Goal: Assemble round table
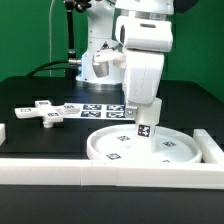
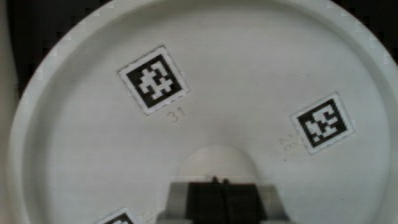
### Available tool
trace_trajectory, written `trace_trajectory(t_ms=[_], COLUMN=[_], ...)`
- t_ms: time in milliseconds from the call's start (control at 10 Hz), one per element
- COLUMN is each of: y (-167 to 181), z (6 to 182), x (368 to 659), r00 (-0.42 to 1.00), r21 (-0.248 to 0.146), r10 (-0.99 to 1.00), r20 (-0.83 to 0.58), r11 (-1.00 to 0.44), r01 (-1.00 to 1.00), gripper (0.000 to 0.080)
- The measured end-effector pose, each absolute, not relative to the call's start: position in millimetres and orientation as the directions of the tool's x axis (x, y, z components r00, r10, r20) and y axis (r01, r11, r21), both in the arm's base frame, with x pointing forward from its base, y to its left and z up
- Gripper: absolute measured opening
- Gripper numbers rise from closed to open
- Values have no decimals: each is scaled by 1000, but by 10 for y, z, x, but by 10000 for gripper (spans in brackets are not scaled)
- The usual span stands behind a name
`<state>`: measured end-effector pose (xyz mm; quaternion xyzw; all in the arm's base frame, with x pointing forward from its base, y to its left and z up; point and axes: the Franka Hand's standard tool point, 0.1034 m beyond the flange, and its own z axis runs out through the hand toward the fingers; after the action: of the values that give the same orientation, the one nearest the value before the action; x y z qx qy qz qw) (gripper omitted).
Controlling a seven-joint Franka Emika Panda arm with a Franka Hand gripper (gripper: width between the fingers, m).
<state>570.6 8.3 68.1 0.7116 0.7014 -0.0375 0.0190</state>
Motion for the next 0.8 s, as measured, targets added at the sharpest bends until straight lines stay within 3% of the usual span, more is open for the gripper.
trace_trajectory(t_ms=[100, 300, 400, 500, 600, 700, 800], y=[66, 65, 63, 63, 76, 142, 199], z=[682, 681, 681, 680, 682, 689, 696], x=[5707, 5706, 5706, 5706, 5707, 5708, 5710], r00=[-2, -3, -3, -3, -8, -19, -27], r21=[-27, -27, -27, -27, -27, -25, -24], r10=[997, 997, 997, 997, 997, 997, 997], r20=[-80, -80, -80, -80, -80, -77, -75], r11=[0, 1, 1, 0, 6, 18, 26], r01=[1000, 1000, 1000, 1000, 1000, 1000, 999], gripper=[1, 285, 285, 420, 420, 597, 636])
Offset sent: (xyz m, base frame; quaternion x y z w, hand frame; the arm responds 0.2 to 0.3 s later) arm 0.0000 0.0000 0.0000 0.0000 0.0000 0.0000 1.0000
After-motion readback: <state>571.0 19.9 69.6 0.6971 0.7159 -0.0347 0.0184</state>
